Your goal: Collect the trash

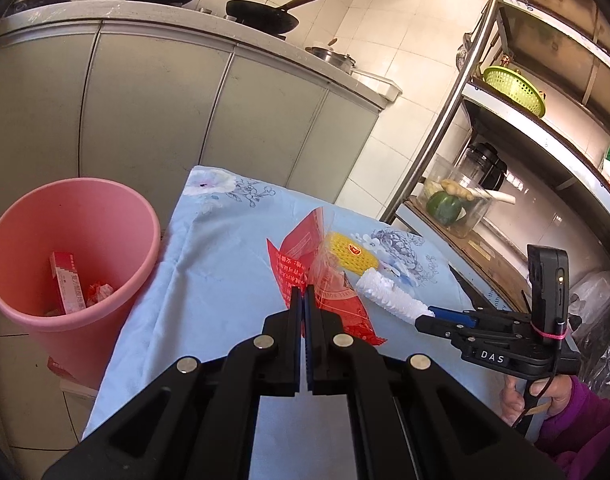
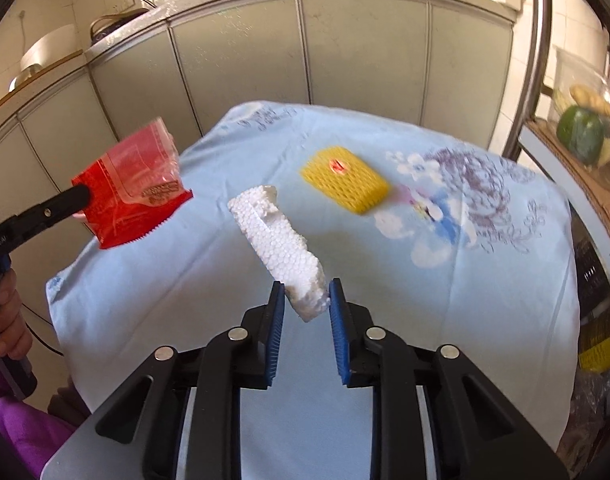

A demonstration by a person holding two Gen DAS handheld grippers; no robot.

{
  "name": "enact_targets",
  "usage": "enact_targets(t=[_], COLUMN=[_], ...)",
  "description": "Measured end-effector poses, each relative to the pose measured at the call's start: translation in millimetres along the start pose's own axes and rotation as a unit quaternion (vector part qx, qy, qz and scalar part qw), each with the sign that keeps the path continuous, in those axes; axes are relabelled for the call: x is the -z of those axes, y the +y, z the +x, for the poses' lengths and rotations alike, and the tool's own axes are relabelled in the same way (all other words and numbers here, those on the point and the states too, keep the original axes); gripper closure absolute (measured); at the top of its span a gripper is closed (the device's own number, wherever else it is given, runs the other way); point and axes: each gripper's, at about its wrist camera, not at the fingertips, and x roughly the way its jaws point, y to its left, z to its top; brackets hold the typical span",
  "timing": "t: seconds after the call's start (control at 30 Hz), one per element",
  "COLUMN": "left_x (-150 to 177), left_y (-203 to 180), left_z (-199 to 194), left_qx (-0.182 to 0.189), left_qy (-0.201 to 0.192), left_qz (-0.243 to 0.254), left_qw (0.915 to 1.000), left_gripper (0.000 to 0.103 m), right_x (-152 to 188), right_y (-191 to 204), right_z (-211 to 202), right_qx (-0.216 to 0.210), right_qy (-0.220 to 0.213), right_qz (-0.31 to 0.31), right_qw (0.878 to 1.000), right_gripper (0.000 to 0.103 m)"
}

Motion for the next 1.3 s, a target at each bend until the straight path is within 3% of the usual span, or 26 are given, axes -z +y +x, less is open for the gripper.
enact_targets(t=[0.2,0.53,0.8,1.3], left_x=[-2,-14,-21,-18], left_y=[5,38,85,144], left_z=[-19,-49,-69,-59], left_qx=[-0.031,-0.114,-0.193,-0.271], left_qy=[-0.028,-0.064,-0.079,-0.052], left_qz=[0.002,-0.02,-0.063,-0.101], left_qw=[0.9991,0.9913,0.976,0.9558], left_gripper=[0.102,0.102,0.102,0.102], right_x=[-28,-78,-105,-120], right_y=[28,93,142,209], right_z=[-1,18,53,107], right_qx=[-0.018,-0.065,-0.092,-0.1], right_qy=[-0.027,-0.043,-0.017,0.029], right_qz=[-0.025,-0.072,-0.093,-0.133], right_qw=[0.999,0.994,0.991,0.986], right_gripper=[0.08,0.08,0.08,0.08])
